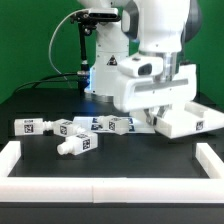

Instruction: Assemble one leg

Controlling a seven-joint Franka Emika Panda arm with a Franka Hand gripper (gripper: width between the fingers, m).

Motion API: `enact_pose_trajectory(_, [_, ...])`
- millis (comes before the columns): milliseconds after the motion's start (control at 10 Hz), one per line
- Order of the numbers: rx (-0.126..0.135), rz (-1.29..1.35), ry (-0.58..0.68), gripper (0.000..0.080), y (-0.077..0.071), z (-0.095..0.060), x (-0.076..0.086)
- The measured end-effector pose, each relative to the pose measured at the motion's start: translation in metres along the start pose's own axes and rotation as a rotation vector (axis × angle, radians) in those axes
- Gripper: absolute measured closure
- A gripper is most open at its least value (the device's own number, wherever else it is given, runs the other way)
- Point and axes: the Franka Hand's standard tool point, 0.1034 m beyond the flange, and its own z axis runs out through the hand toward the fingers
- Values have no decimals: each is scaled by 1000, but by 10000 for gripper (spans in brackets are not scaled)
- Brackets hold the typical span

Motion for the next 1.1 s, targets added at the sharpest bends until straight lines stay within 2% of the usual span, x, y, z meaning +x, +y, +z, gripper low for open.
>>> enact_pose_trajectory(100, [7,42,-14,746,16,-22,4])
enact_pose_trajectory(200, [17,100,12,746,38,-39,8])
enact_pose_trajectory(300, [17,110,42,746,51,-40,7])
enact_pose_trajectory(600, [19,108,33,745,49,-36,6])
enact_pose_trajectory(700, [19,156,33,745,51,-39,6])
enact_pose_trajectory(800, [20,222,42,745,63,-47,9])
enact_pose_trajectory(900, [45,278,42,745,85,-53,9])
enact_pose_trajectory(1000, [47,362,48,745,114,-51,0])
enact_pose_trajectory(1100, [43,318,42,745,130,-44,-9])
